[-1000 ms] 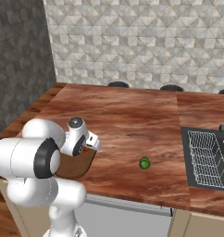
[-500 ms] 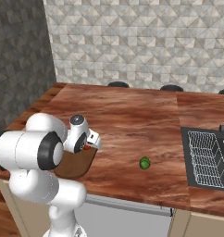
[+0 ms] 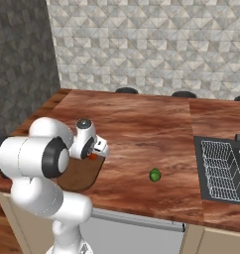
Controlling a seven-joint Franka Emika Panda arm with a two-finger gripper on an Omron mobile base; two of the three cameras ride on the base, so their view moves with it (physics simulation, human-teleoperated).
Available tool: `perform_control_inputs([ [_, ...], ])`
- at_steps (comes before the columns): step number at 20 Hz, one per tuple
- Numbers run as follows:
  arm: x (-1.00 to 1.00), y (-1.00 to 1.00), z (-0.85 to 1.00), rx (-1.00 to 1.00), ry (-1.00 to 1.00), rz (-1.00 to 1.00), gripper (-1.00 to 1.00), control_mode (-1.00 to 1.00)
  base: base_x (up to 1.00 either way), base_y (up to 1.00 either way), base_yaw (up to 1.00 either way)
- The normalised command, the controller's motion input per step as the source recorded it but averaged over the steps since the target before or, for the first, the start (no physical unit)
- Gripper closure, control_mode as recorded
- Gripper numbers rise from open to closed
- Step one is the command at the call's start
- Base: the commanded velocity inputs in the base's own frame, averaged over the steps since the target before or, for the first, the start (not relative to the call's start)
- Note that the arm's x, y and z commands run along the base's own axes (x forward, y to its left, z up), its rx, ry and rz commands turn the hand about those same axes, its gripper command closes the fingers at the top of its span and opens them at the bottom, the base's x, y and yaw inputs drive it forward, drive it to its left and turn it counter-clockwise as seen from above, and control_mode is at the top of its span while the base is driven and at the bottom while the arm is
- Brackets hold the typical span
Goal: Place the avocado, onion, tomato, and bell pepper on the cutting board.
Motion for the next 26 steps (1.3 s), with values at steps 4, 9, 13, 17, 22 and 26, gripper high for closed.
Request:
perform_control_inputs([
  [4,-0.02,0.00,-0.17,0.00,0.03,0.00,-1.00,-1.00,0.00,0.00,0.00],
  [9,-0.12,0.00,-0.23,0.00,0.02,0.00,-1.00,-1.00,0.00,0.00,0.00],
  [13,-0.16,-0.01,-0.24,0.00,0.02,0.00,-1.00,-1.00,0.00,0.00,0.00],
  [17,-0.18,-0.04,-0.05,0.00,0.01,0.00,-1.00,-1.00,0.00,0.00,0.00],
  [22,-0.21,-0.07,0.18,0.00,-0.04,0.00,-1.00,-1.00,0.00,0.00,0.00],
  [26,-0.11,-0.02,0.34,0.00,-0.07,0.00,-1.00,-1.00,0.00,0.00,0.00],
])
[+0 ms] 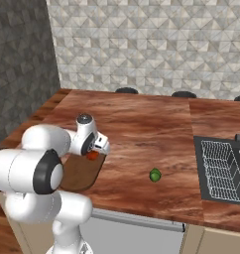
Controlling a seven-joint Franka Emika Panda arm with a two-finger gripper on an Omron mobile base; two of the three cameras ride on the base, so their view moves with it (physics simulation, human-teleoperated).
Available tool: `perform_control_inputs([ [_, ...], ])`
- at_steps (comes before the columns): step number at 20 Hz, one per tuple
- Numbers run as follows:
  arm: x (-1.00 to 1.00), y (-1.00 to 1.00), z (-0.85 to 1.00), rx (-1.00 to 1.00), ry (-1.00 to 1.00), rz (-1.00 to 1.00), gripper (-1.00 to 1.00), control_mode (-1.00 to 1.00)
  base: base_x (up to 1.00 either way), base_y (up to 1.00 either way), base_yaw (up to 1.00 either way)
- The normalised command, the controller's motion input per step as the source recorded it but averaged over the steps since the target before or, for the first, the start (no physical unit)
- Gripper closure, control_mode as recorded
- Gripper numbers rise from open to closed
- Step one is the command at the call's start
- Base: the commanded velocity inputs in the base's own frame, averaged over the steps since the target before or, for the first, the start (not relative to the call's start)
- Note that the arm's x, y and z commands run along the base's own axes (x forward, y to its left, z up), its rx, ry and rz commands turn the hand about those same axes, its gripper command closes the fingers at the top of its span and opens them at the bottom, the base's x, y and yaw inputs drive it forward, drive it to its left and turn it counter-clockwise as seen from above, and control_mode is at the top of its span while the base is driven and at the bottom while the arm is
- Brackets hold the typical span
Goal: Place the avocado, onion, tomato, and bell pepper on the cutting board.
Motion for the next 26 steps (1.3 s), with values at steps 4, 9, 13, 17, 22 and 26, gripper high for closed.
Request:
perform_control_inputs([
  [4,0.00,0.00,0.44,0.00,-0.03,0.00,-1.00,-1.00,0.00,0.00,0.00],
  [9,-0.09,-0.13,0.52,0.00,0.00,-0.01,-1.00,-1.00,0.00,0.00,0.00],
  [13,-0.25,-0.28,0.47,0.00,0.05,0.00,-1.00,-1.00,0.00,0.00,0.00],
  [17,-0.26,-0.31,0.44,-0.02,0.10,0.00,-1.00,-1.00,0.00,0.00,0.00],
  [22,-0.24,-0.34,0.28,-0.03,0.14,0.02,-1.00,-1.00,0.00,0.00,0.00],
  [26,-0.26,-0.45,0.04,-0.02,0.13,0.05,-1.00,-1.00,0.00,0.00,0.00],
])
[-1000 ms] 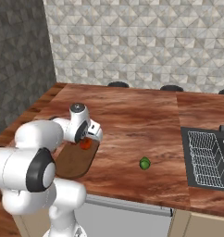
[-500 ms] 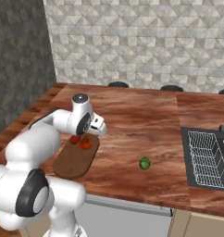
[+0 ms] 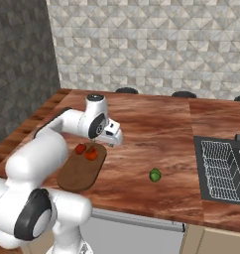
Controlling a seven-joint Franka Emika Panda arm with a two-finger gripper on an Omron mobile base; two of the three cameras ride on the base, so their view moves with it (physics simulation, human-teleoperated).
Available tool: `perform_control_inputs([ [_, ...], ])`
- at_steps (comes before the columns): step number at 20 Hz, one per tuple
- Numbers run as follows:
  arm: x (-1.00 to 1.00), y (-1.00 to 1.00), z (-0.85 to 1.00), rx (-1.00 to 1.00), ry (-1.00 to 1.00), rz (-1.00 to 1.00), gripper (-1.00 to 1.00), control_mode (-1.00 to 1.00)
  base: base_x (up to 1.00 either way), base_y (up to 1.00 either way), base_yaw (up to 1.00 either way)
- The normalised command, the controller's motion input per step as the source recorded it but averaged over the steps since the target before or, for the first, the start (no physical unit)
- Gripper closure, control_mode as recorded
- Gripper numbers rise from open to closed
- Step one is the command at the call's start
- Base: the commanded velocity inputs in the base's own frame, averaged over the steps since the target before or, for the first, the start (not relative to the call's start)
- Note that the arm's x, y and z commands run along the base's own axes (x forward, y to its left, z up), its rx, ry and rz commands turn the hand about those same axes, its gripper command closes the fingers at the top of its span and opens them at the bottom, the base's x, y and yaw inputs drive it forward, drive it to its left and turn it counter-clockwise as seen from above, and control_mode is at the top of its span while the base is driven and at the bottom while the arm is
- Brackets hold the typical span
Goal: Place the avocado, onion, tomato, and bell pepper on the cutting board.
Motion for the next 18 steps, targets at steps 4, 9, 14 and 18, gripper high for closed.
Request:
perform_control_inputs([
  [4,-0.33,-0.50,0.00,0.00,0.12,0.06,-1.00,-1.00,0.00,0.00,0.00],
  [9,-0.34,-0.53,0.00,0.00,0.10,0.07,-1.00,-1.00,0.00,0.00,0.00],
  [14,-0.23,-0.50,0.00,0.00,0.13,0.05,-1.00,-1.00,0.00,0.00,0.00],
  [18,-0.12,-0.48,-0.01,0.00,0.15,0.03,-1.00,-1.00,0.00,0.00,0.00],
])
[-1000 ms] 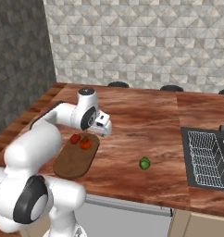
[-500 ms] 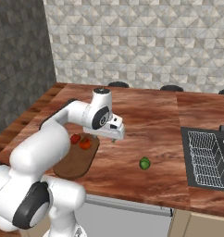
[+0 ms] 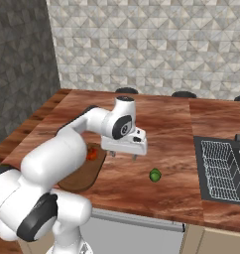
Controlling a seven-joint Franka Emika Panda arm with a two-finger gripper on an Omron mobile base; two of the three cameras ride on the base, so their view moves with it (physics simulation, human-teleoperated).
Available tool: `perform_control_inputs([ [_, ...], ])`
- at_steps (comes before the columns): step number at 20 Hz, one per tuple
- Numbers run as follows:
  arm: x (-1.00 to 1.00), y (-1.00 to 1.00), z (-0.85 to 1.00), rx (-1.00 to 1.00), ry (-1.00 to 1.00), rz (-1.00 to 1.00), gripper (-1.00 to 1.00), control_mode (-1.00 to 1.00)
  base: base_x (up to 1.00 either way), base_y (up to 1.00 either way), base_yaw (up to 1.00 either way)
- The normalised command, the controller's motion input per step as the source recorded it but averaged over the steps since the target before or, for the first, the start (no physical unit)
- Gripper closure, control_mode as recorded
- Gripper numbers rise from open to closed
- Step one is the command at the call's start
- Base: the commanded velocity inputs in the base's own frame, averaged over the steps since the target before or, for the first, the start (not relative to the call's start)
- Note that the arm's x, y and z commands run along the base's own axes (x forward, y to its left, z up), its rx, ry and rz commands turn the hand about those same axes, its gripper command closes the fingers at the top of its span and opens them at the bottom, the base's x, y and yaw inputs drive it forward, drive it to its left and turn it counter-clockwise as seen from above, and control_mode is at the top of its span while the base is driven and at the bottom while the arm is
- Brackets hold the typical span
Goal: Place the avocado, onion, tomato, and bell pepper on the cutting board.
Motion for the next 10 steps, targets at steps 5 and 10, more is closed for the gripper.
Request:
perform_control_inputs([
  [5,-0.05,-0.51,-0.04,0.00,0.13,0.02,-1.00,-1.00,0.00,0.00,0.00],
  [10,-0.01,-0.55,-0.12,0.00,0.12,0.00,-1.00,-1.00,0.00,0.00,0.00],
])
